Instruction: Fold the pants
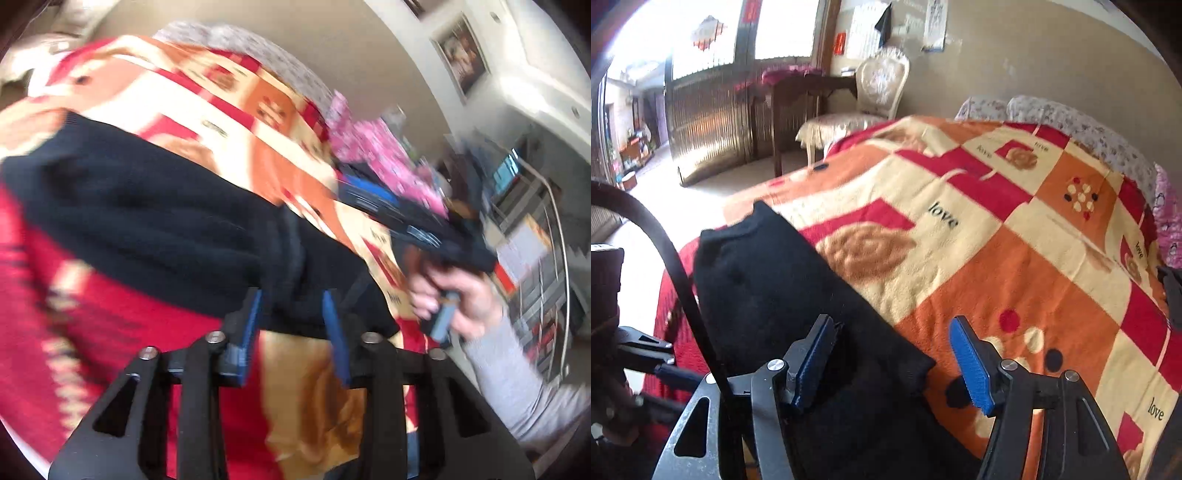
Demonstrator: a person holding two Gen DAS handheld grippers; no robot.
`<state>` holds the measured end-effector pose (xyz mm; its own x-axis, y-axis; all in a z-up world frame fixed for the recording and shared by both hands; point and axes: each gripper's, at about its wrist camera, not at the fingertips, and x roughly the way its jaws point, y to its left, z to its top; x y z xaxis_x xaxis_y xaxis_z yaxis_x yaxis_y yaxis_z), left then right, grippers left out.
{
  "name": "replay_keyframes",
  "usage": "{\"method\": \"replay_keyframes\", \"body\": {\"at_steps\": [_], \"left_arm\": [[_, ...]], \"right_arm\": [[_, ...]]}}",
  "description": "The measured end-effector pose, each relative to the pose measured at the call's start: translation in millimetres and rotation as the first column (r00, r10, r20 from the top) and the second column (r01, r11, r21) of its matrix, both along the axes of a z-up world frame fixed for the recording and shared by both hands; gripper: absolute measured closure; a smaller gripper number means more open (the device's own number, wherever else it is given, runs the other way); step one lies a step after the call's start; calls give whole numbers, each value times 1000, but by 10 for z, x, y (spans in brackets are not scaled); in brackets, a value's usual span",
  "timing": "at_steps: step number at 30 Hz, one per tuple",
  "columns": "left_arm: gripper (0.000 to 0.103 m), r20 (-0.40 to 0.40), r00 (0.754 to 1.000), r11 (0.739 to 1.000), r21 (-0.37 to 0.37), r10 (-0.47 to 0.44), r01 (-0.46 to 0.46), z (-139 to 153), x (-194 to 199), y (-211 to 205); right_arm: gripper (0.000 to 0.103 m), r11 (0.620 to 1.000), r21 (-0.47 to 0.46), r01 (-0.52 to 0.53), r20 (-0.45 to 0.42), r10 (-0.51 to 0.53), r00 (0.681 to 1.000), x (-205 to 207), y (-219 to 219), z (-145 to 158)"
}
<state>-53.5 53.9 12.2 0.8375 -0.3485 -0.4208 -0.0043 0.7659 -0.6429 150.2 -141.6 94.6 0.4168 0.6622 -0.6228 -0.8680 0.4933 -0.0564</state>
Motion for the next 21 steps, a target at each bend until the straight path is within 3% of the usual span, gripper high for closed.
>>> {"method": "replay_keyframes", "body": {"at_steps": [2, 5, 9, 11, 14, 17, 21], "left_arm": [[41, 5, 991, 990, -50, 131, -130, 3, -199, 277], [40, -34, 961, 947, -161, 276, -277, -84, -326, 682], [40, -134, 938, 881, -322, 320, -347, -284, -193, 1050], [40, -188, 925, 844, -380, 331, -379, -374, -108, 1135], [40, -207, 909, 781, -465, 363, -418, -429, -81, 1239], [40, -222, 897, 757, -481, 383, -442, -432, -84, 1276], [40, -232, 889, 757, -465, 395, -458, -398, -30, 1309]], "right_arm": [[40, 996, 64, 69, 9, -69, 998, 87, -342, 52], [40, 972, 138, 192, -15, -192, 981, 290, -819, -105], [40, 925, 195, 325, -171, -294, 940, 585, -1177, -500], [40, 917, 197, 347, -266, -290, 919, 701, -1177, -614], [40, 917, 213, 337, -266, -278, 923, 712, -1143, -593], [40, 927, 202, 316, -257, -261, 931, 671, -1084, -572], [40, 929, 204, 308, -269, -249, 930, 668, -1116, -592]]}}
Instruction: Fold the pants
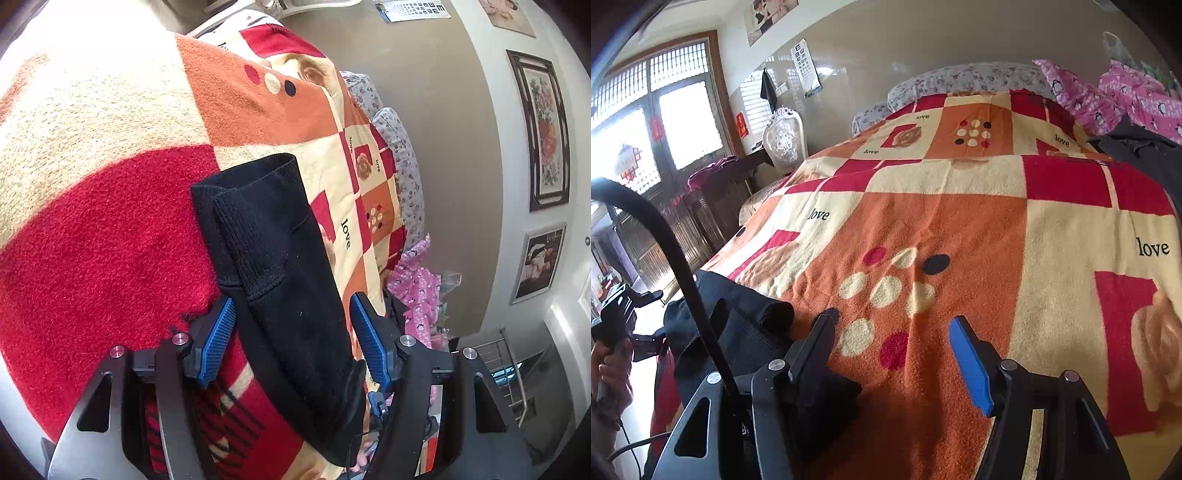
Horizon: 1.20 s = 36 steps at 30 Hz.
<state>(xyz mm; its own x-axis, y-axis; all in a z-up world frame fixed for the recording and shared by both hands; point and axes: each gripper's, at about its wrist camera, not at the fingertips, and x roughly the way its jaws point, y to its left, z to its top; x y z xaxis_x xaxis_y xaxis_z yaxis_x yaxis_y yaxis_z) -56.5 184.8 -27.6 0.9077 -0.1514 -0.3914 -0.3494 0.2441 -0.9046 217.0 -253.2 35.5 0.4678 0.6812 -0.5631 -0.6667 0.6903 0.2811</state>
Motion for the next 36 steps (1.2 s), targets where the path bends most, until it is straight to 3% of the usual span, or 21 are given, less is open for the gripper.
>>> {"method": "replay_keyframes", "body": {"at_steps": [4, 7, 11, 15, 19, 20, 23, 25, 26, 27, 29, 30, 32, 33, 36], "left_arm": [[40, 59, 997, 998, -3, 57, -57, -48, -30, 51], [40, 81, 994, 997, 35, 67, -70, -41, -47, -10], [40, 49, 996, 986, 154, -75, 66, 46, 102, -170], [40, 130, 991, 999, 27, 28, -32, -96, 54, 113], [40, 87, 996, 984, 177, -32, 16, 70, 145, -42], [45, 82, 996, 982, 189, -23, 7, 73, 145, -43], [82, 12, 1000, 975, 220, 27, -29, 36, 148, -14], [88, -28, 999, 953, 301, 37, -26, 62, 161, -77], [89, -60, 997, 928, 372, 45, -20, 104, 175, -151], [90, -96, 994, 880, 476, 54, -2, 202, 212, -261], [91, -134, 988, 741, 670, 76, 34, 389, 267, -540], [91, -141, 987, 657, 752, 82, 53, 457, 299, -701], [91, -142, 986, 454, 886, 87, 88, 581, 353, -1041], [91, -138, 987, 350, 931, 78, 103, 617, 365, -1220], [91, -137, 991, 103, 985, 6, 136, 638, 392, -1691]], "right_arm": [[40, 1000, 4, -5, -5, 5, 1000, 9, -34, -15], [40, 1000, 4, -4, -5, 4, 1000, -5, -45, -20], [40, 1000, 1, -7, -10, 8, 1000, 4, -47, -24], [40, 1000, 0, -6, -9, 6, 1000, -1, -46, -27], [40, 1000, -3, -8, -11, 8, 1000, -4, -45, -27], [40, 1000, -3, -9, -12, 9, 1000, -4, -43, -25], [40, 1000, -7, -11, -17, 11, 1000, 2, -40, -23], [40, 1000, -10, -13, -21, 12, 1000, 7, -28, -27], [40, 1000, -12, -14, -23, 14, 1000, 11, -25, -28], [40, 1000, -13, -14, -24, 13, 1000, 13, -24, -28], [40, 1000, -14, -2, -30, 1, 1000, 17, -29, -7], [41, 1000, 10, 11, -48, -11, 999, 24, -44, 31], [41, 987, 161, -12, -157, 38, 987, 42, -66, 175], [41, 968, 249, -28, -207, 82, 975, 38, -51, 273], [40, 885, 449, -125, -312, 286, 906, 7, 197, 564]]}}
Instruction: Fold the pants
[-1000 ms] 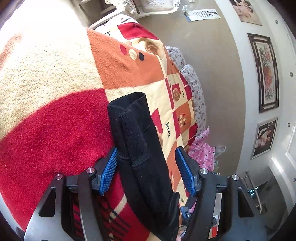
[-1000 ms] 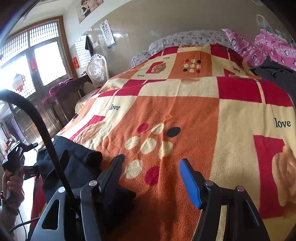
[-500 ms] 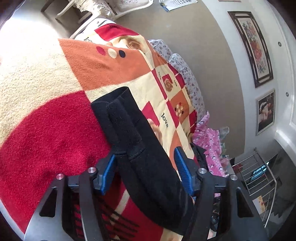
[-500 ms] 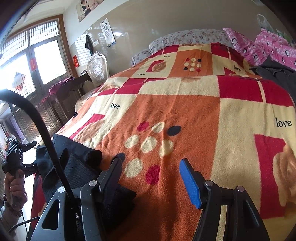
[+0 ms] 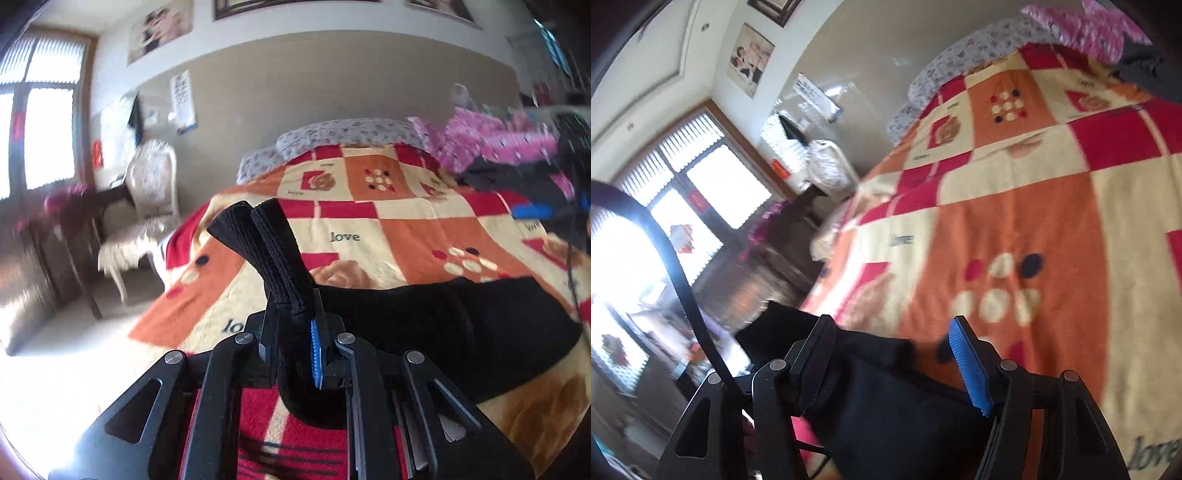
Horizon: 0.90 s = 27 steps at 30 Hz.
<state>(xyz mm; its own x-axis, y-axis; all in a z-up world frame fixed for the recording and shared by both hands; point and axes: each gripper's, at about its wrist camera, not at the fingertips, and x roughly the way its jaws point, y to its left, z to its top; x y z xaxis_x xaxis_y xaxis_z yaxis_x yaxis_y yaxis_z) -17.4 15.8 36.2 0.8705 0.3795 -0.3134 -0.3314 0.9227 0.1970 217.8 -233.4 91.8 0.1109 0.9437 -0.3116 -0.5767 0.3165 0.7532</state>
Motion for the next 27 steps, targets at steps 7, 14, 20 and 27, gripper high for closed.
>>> {"method": "replay_keyframes", "body": {"at_steps": [7, 14, 20, 27], "left_arm": [[92, -58, 980, 926, 320, -189, 198, -30, -180, -760], [92, -179, 945, 839, 436, -273, 325, -197, -195, -1096], [92, -183, 925, 807, 451, -334, 381, -184, -230, -1337], [92, -248, 873, 760, 430, -421, 488, -218, -210, -1749]], "right_arm": [[39, 951, 99, -293, -182, 307, 934, -187, 801, 120], [39, 941, 159, -299, -162, 323, 932, -366, 846, 77], [57, 969, 42, -245, -76, 247, 966, -299, 598, 131], [88, 983, -123, -133, -121, 118, 986, -77, 33, -192]]}}
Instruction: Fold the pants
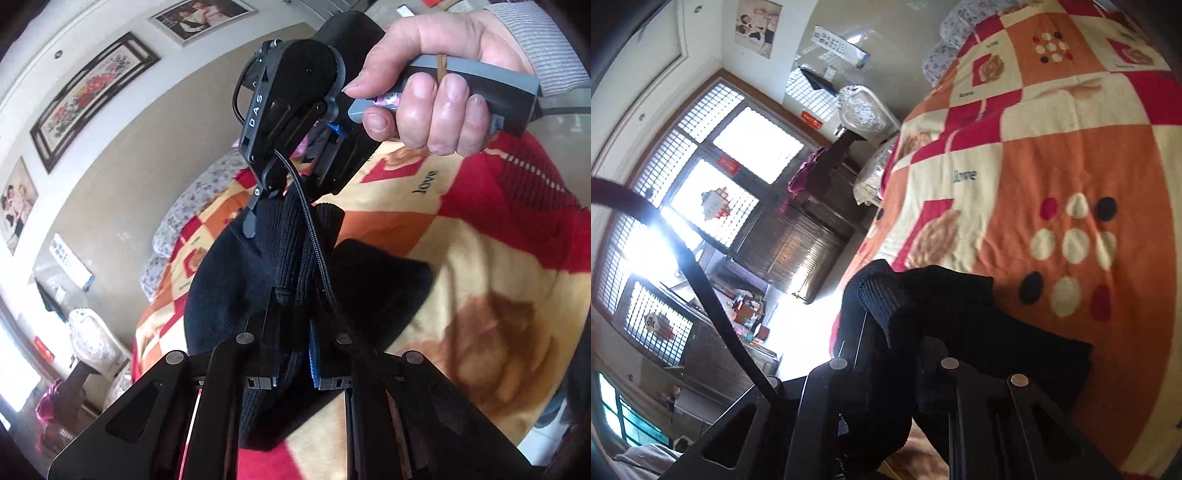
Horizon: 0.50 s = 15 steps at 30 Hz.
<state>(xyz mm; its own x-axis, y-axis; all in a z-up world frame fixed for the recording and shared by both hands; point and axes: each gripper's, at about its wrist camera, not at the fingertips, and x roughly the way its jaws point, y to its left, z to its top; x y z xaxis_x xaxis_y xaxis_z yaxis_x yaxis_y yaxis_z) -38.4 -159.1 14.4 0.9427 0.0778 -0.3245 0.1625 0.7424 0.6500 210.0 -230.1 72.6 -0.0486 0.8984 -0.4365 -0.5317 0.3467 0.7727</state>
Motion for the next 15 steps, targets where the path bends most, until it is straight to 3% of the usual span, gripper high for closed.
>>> {"method": "replay_keyframes", "body": {"at_steps": [6, 11, 13, 15], "left_arm": [[92, -94, 995, 998, 62, -17, 23, -195, 115, -298], [89, -107, 994, 993, 118, 25, -12, -278, 102, -342], [88, -116, 992, 994, 105, 39, -27, -246, 62, -363], [85, -135, 990, 999, 37, 31, -26, -183, -10, -323]], "right_arm": [[88, 998, -49, 39, -116, -45, 992, 185, -351, -537], [87, 998, 1, 55, -132, -55, 990, 202, -417, -781], [85, 997, 45, 59, -171, -51, 984, 226, -467, -837], [82, 994, 80, 68, -216, -49, 975, 249, -535, -845]]}}
